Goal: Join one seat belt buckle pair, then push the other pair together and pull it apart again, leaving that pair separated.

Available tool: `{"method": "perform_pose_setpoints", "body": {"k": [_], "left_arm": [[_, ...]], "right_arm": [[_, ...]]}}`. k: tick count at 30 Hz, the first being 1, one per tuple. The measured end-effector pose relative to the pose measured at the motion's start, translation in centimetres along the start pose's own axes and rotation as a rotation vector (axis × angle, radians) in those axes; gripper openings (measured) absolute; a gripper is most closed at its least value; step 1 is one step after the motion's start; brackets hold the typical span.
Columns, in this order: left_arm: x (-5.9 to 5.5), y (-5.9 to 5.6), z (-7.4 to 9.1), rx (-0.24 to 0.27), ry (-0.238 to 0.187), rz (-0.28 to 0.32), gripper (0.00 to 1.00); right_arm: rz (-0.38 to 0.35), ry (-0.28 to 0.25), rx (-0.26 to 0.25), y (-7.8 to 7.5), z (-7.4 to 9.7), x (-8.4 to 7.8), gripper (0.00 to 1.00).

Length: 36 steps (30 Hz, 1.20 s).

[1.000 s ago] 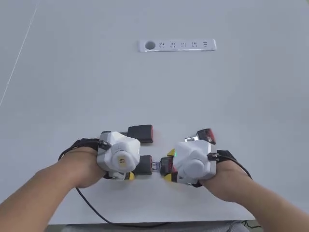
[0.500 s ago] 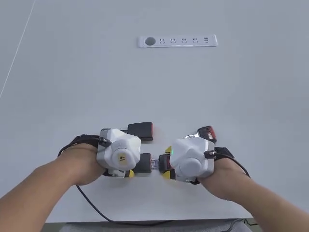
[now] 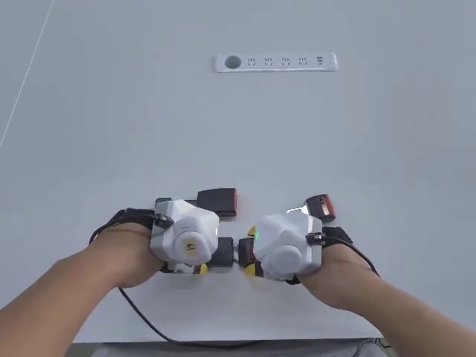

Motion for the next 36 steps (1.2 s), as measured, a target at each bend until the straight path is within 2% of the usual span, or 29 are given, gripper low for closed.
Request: {"method": "perform_pose_setpoints", "body": {"k": [20, 36], "left_arm": [[0.16, 0.01, 0.01, 0.0, 0.008, -0.004, 0.32], [0.1, -0.03, 0.03, 0.001, -0.002, 0.003, 0.32]], "right_arm": [[0.0, -0.004, 0.0, -0.04, -0.03, 0.12, 0.32], [-0.003, -0.007, 0.004, 0.03, -0.01, 0.1, 0.32]]}}
Point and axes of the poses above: the centre of the closed fingertips' face, and the gripper's own axes: z roughly backward along the fingers, y roughly to its left, x roughly out of its top, the point moved 1 cm from there along z, roughly backward along the fingers, and after that the axes turned 3 degrees about x, right-handed, at the moved point
